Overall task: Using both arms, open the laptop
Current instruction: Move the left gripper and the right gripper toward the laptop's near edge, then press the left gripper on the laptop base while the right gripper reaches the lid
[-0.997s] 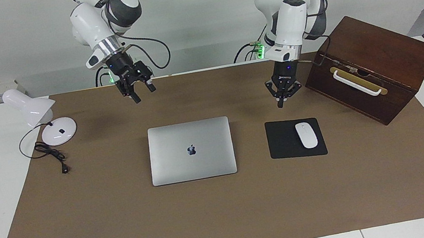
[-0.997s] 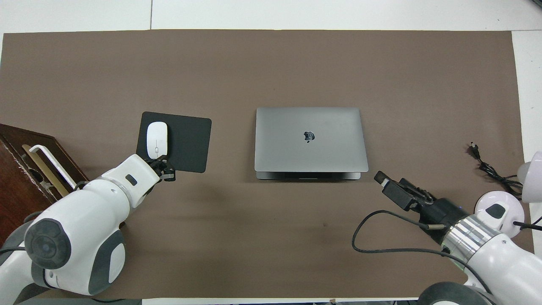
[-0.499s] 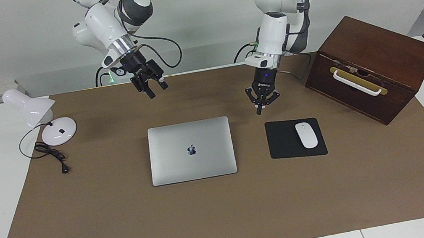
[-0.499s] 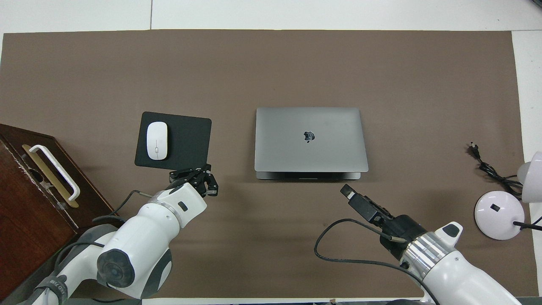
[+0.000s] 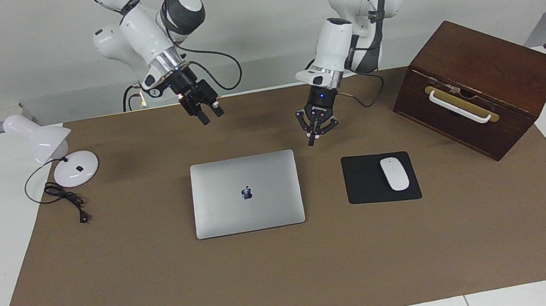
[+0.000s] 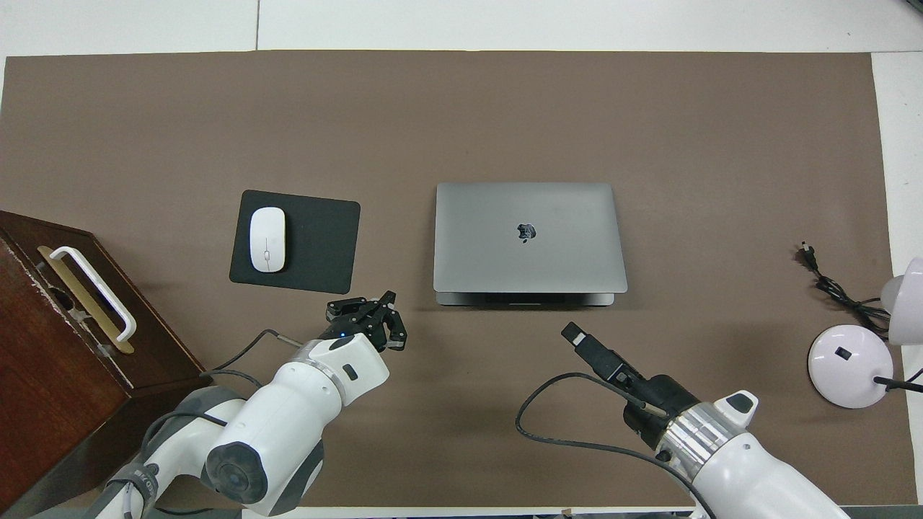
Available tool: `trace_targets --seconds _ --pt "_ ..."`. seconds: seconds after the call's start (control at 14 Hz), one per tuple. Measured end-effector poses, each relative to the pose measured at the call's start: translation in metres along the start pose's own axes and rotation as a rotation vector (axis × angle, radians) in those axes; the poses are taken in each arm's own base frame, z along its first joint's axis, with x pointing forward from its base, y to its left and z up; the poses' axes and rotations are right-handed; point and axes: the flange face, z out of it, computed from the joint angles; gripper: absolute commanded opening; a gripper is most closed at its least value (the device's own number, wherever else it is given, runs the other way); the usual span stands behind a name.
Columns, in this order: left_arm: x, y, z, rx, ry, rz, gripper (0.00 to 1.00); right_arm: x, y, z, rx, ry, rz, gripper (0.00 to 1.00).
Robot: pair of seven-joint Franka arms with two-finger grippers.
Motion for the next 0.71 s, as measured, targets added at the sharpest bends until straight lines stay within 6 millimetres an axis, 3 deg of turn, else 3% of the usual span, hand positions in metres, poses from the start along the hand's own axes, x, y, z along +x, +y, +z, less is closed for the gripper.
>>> trace_targets --seconds 0.36,0.71 --pt "-0.020 0.017 0.020 -0.033 0.038 0.034 0.00 -0.020 0.010 0.021 -0.053 -0.036 0.048 1.00" --pt "-0.012 0.022 0.030 -0.040 0.049 0.038 0.00 -0.021 0.020 0.037 -0.099 -0.048 0.059 1.00"
